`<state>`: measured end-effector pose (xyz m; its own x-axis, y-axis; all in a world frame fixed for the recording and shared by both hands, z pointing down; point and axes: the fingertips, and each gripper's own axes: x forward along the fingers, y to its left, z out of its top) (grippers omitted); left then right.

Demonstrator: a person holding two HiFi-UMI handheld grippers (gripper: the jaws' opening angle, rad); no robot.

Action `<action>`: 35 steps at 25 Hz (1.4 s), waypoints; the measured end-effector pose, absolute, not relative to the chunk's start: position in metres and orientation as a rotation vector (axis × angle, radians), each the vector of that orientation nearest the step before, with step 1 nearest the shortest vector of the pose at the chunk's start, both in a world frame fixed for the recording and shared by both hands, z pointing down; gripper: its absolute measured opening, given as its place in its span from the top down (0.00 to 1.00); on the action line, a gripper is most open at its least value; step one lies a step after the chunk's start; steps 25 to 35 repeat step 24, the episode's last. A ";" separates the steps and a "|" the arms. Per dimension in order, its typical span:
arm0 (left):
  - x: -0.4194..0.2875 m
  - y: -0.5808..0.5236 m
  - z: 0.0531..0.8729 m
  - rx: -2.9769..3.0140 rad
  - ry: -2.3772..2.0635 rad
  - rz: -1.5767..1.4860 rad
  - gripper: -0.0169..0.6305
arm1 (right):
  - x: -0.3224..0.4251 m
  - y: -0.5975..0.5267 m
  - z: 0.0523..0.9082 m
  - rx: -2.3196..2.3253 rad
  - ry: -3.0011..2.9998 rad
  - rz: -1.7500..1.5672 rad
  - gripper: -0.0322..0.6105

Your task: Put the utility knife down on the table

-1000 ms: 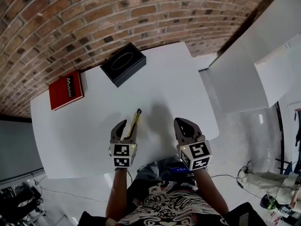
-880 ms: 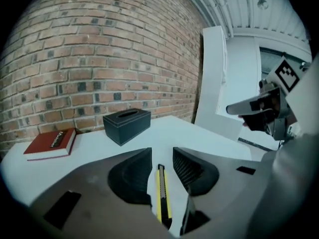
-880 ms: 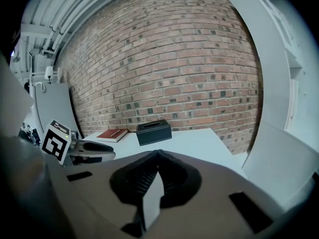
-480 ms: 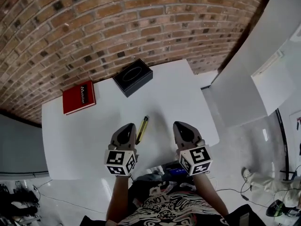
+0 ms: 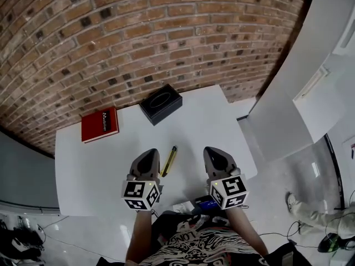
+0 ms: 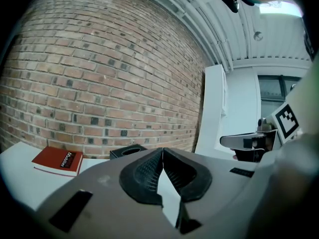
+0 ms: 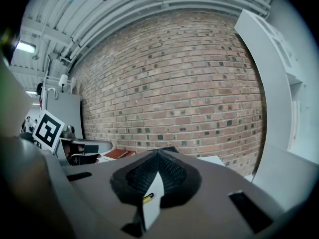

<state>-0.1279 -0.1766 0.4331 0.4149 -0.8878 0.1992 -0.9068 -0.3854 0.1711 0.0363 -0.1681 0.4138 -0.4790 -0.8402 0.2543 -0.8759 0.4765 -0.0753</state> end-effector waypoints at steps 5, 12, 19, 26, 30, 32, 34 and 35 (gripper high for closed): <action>-0.124 -0.175 0.434 2.427 -1.549 0.120 0.95 | 0.039 -0.165 0.414 1.503 -2.534 0.300 0.95; -0.128 -0.173 0.438 2.420 -1.544 0.118 0.95 | 0.037 -0.164 0.417 1.502 -2.537 0.305 0.95; -0.136 -0.173 0.442 2.417 -1.558 0.124 0.95 | 0.032 -0.164 0.419 1.496 -2.535 0.305 0.95; -0.143 -0.176 0.446 2.407 -1.561 0.138 0.95 | 0.026 -0.167 0.418 1.493 -2.532 0.293 0.95; -0.143 -0.176 0.446 2.407 -1.561 0.138 0.95 | 0.026 -0.167 0.418 1.493 -2.532 0.293 0.95; -0.143 -0.176 0.446 2.407 -1.561 0.138 0.95 | 0.026 -0.167 0.418 1.493 -2.532 0.293 0.95; -0.143 -0.176 0.446 2.407 -1.561 0.138 0.95 | 0.026 -0.167 0.418 1.493 -2.532 0.293 0.95; -0.143 -0.176 0.446 2.407 -1.561 0.138 0.95 | 0.026 -0.167 0.418 1.493 -2.532 0.293 0.95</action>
